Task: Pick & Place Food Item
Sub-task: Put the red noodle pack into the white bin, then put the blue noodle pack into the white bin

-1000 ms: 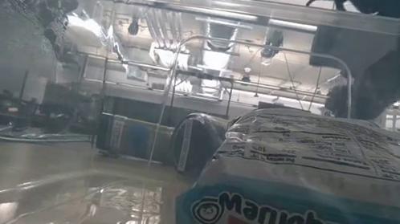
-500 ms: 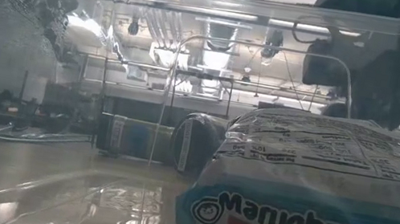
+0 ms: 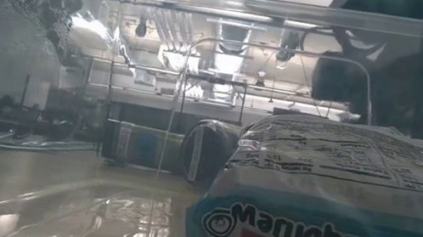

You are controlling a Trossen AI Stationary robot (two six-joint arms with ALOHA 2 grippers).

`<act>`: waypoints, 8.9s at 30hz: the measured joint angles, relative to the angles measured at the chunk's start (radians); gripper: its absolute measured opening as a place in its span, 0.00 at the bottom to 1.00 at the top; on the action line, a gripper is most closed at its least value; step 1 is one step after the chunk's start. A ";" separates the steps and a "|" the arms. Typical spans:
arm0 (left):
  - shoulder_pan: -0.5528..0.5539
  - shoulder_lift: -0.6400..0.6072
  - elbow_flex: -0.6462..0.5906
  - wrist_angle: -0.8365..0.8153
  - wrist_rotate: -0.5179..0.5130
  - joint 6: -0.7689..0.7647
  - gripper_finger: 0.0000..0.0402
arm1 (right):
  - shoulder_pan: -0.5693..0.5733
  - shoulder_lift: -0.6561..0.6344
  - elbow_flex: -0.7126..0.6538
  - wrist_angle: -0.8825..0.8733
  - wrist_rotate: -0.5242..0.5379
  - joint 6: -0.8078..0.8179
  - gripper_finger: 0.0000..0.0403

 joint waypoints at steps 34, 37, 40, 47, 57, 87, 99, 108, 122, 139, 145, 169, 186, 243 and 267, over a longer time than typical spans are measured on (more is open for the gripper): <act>0.000 0.000 0.000 0.000 0.000 0.000 0.00 | 0.000 -0.008 0.011 -0.022 0.000 -0.009 0.05; 0.000 0.000 0.000 0.000 0.000 0.000 0.00 | 0.000 -0.016 0.011 -0.023 0.001 0.001 0.05; 0.000 0.000 0.000 0.000 0.000 0.000 0.00 | 0.000 -0.040 0.010 -0.032 0.007 0.001 0.05; 0.000 0.000 0.000 0.000 0.000 0.000 0.00 | -0.001 -0.145 0.010 -0.090 0.126 0.004 0.05; 0.000 0.000 0.000 0.000 0.000 0.000 0.00 | -0.001 -0.367 0.010 -0.146 0.278 0.002 0.05; 0.000 0.000 0.000 0.000 0.000 0.000 0.00 | 0.013 -0.498 0.011 0.527 -0.111 -0.139 0.05; 0.000 0.000 0.000 0.000 0.000 0.000 0.00 | 0.102 -0.256 0.014 0.693 -0.133 -0.139 0.05; 0.000 0.000 0.000 0.000 0.000 0.000 0.00 | 0.144 -0.100 0.066 0.683 -0.133 -0.138 0.05; 0.000 0.008 0.000 0.001 0.000 0.000 0.00 | 0.164 0.041 0.254 0.353 -0.130 -0.209 0.05; 0.000 0.029 0.000 0.000 0.000 0.000 0.00 | 0.165 0.050 0.274 0.346 -0.129 -0.206 0.37; 0.000 0.029 0.000 0.000 0.000 0.000 0.00 | 0.165 0.049 0.273 0.348 -0.129 -0.208 0.48; 0.000 0.033 0.000 0.000 0.000 0.000 0.00 | 0.164 -0.264 0.253 0.054 0.250 -0.268 0.52; 0.000 0.040 0.000 0.001 0.000 0.000 0.00 | 0.163 -0.410 0.204 -0.496 0.373 -0.490 0.52; 0.000 0.039 0.000 0.000 0.000 0.000 0.00 | 0.163 -0.367 -0.295 -0.018 0.398 -0.408 0.42; 0.000 0.039 0.000 0.000 0.000 0.000 0.00 | 0.164 -0.370 -0.246 -0.021 0.398 -0.154 0.03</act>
